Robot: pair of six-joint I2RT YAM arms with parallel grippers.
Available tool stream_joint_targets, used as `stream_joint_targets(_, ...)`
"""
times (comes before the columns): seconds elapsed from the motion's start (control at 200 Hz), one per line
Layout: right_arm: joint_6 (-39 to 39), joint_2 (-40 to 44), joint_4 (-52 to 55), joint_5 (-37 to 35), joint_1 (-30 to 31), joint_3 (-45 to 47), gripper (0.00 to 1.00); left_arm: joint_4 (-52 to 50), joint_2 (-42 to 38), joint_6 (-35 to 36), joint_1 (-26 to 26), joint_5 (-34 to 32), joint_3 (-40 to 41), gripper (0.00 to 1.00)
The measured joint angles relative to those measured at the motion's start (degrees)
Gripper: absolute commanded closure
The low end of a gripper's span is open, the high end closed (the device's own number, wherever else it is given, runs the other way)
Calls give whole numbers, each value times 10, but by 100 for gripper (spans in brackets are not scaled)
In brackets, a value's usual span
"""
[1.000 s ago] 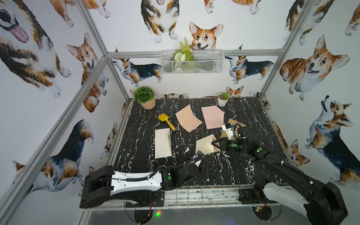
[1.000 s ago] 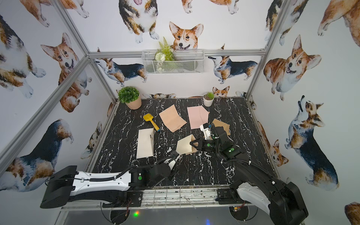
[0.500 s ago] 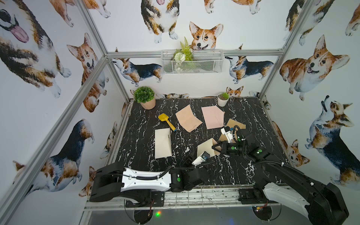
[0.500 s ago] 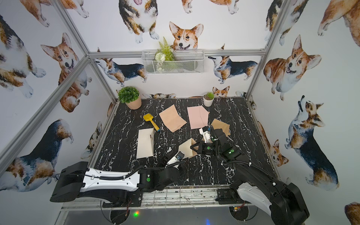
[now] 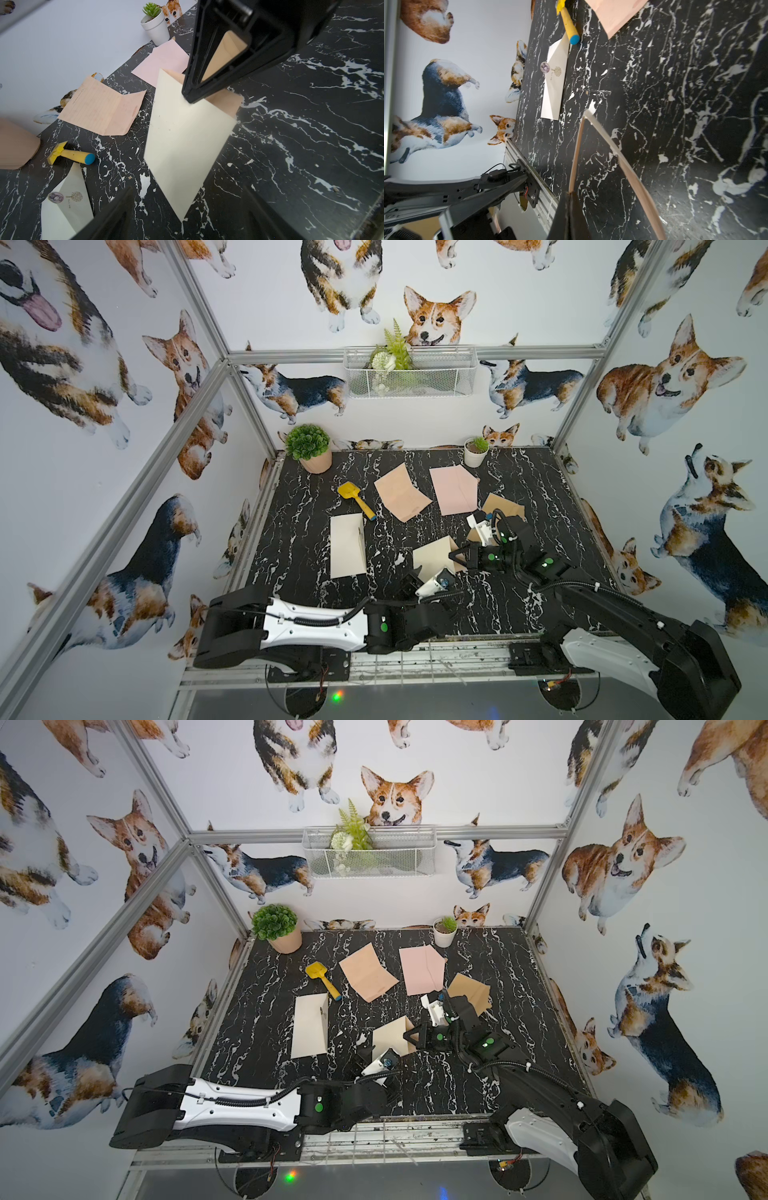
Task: Take the letter paper out of the envelope
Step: Unfold the letter paper.
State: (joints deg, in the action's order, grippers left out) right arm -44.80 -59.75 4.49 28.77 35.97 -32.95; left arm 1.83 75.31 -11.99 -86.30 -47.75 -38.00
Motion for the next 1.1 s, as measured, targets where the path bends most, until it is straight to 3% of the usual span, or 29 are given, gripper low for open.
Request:
stream_joint_targets(0.451,-6,9,-15,3,54,-15,100,19,19,13,4,-1,-1,17)
stream_joint_targets(0.686,-20,30,-9,-4,83,2,100,21,-6,17,36,-3,2,25)
stream_joint_targets(0.736,-21,34,-8,-6,83,4,100,22,-10,17,38,-3,4,32)
stream_joint_targets(0.806,-21,39,-7,-12,84,5,100,22,-17,17,40,0,9,61)
stream_joint_targets(0.851,-21,40,-6,-15,84,5,100,23,-20,17,40,2,10,72)
stream_joint_targets(1.016,-18,38,8,-19,85,-4,100,22,-27,18,40,9,13,77)
stream_joint_targets(1.101,-18,31,10,-19,85,-9,100,22,-32,14,41,11,15,95)
